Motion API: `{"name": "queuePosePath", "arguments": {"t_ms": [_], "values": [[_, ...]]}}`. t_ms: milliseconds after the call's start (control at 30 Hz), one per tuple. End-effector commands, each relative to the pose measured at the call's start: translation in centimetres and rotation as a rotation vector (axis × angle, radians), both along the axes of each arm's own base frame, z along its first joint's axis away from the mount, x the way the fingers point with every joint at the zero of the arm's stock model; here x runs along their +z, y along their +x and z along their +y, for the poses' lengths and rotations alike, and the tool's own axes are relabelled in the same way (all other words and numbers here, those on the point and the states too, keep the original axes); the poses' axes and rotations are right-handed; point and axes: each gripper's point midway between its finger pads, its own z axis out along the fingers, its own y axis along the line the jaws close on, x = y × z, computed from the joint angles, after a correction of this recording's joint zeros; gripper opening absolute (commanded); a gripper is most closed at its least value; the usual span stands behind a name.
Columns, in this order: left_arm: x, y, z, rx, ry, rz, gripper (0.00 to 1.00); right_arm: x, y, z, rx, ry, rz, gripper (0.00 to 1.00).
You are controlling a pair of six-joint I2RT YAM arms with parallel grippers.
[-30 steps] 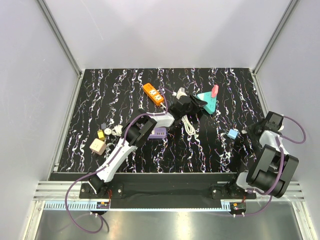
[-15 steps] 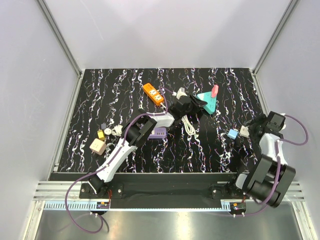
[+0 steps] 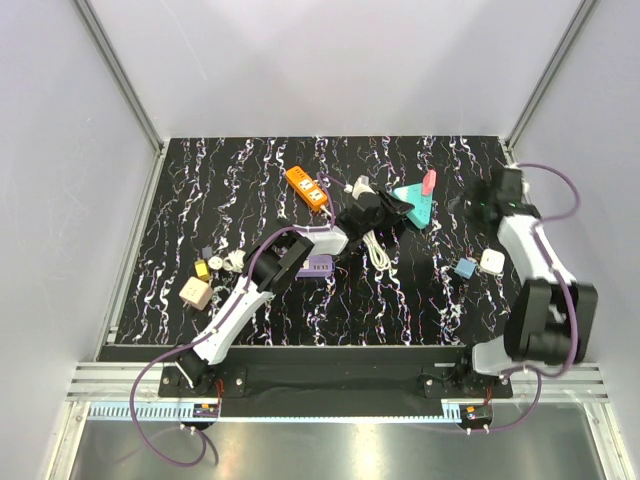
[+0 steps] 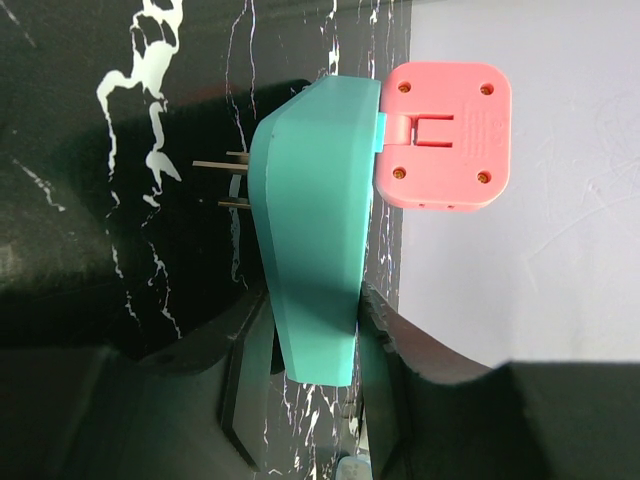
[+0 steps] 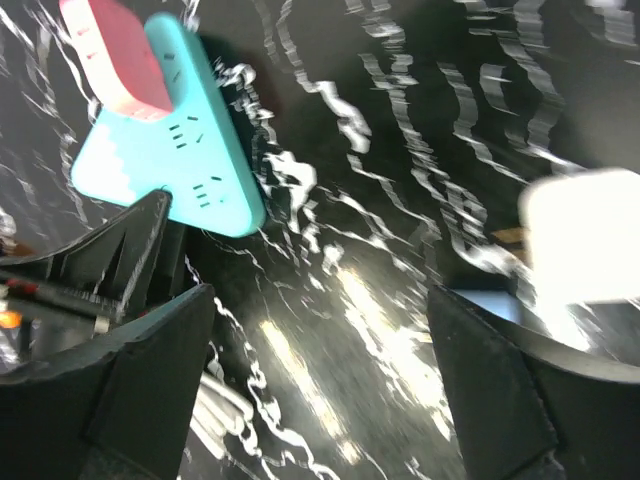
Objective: Pull the plug off the socket
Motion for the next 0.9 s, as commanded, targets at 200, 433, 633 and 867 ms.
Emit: {"name": "queuePosePath", "arguments": {"t_ms": [200,433,633,867], "values": [[-1.8,-0.8,1.2,-0.029,0.072,0.008,0.00,0.5,6.9,4.8,0.113,-0.138,0.025,1.00],[-2.0,-0.8,1.3,-0.028,0.079,0.005,0.00,1.2,10.4,4.4,0.162,-0.220,0.004,1.00],[-1.8,-0.8,1.3,-0.027,0.075,0.005,0.00,2.3,14.2,5.7,0.227,-0.174,-0.045,0.99],[-1.9,-0.8,1.3,-0.030,0.066,0.010,0.00,-0.2,16.6,6.5,0.252,-0.142,-0.021,0.86]]}}
